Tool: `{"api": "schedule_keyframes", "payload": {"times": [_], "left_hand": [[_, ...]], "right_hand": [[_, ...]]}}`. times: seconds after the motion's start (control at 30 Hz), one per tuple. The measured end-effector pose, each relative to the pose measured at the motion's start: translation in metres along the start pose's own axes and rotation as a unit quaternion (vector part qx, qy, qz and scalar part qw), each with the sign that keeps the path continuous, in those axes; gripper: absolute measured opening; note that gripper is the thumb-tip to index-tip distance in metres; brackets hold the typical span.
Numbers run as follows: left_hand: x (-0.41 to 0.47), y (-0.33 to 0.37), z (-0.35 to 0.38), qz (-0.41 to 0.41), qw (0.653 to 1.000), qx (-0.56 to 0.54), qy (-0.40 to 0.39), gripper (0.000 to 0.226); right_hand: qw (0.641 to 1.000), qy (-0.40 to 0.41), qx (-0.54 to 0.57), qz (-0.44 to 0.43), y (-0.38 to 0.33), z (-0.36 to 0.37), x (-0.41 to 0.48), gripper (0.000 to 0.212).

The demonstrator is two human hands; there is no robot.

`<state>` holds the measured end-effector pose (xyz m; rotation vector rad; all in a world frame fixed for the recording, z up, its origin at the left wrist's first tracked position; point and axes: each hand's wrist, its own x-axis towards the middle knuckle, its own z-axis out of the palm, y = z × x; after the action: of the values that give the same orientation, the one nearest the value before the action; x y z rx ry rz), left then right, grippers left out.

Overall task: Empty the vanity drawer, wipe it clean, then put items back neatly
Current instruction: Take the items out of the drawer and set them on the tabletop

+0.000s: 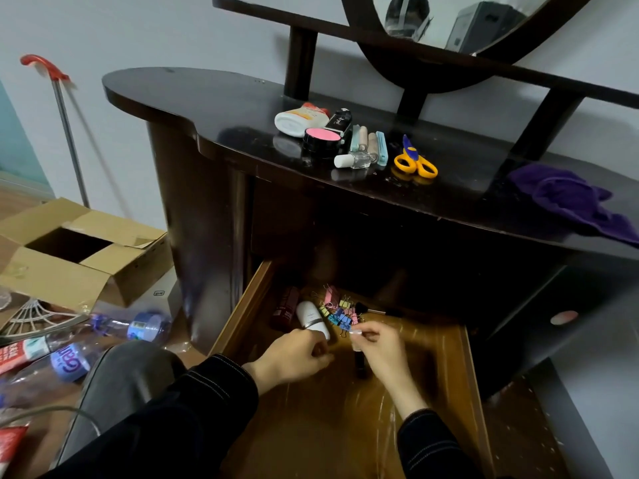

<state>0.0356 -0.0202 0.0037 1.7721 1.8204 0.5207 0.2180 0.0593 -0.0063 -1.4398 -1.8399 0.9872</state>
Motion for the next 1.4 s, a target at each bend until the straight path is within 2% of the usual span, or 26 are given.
{"api": "schedule_keyframes", "payload": {"times": [0.1,0.17,0.23,0.3,0.37,0.5,0.63,0.77,0.93,1.13,1.4], "left_hand": [[0.000,0.006,0.002,0.018,0.992,-0.119,-0.024,0.029],[0.000,0.008,0.004,0.033,0.986,-0.164,-0.020,0.023],[0.000,0.009,0.005,0.018,0.983,-0.181,-0.005,0.019],[0.000,0.009,0.005,-0.005,0.988,-0.152,0.012,0.018],[0.000,0.006,0.004,-0.011,0.995,-0.090,0.033,0.017],[-0.001,0.001,0.005,0.005,0.997,0.044,0.062,0.013],[0.002,0.000,0.008,0.020,0.996,0.073,0.047,0.010],[0.003,-0.003,0.007,0.026,0.995,0.094,0.035,0.014],[0.005,-0.005,0.005,0.019,0.995,0.093,0.039,0.014],[0.003,-0.005,0.008,0.022,0.995,0.087,0.032,0.012],[-0.008,0.006,0.007,0.012,0.999,0.037,0.035,0.018]], "right_hand": [[0.966,-0.045,0.243,0.072,-0.019,0.001,-0.011,0.012],[0.944,-0.064,0.310,0.096,-0.023,0.002,-0.013,0.012],[0.937,-0.049,0.327,0.112,-0.019,0.002,-0.013,0.012],[0.952,0.001,0.276,0.130,-0.009,0.002,-0.010,0.013],[0.976,0.047,0.163,0.138,0.005,0.001,-0.007,0.021],[0.991,0.065,-0.068,0.092,0.027,-0.007,0.010,0.043],[0.958,0.019,-0.286,0.033,0.026,-0.015,0.040,0.059],[0.907,-0.026,-0.419,0.024,0.017,-0.015,0.063,0.054],[0.883,-0.005,-0.469,0.030,0.020,-0.011,0.060,0.019],[0.907,0.010,-0.412,0.085,0.020,-0.026,0.039,0.025],[0.944,0.004,-0.330,-0.005,-0.021,-0.046,-0.012,0.016]]}}
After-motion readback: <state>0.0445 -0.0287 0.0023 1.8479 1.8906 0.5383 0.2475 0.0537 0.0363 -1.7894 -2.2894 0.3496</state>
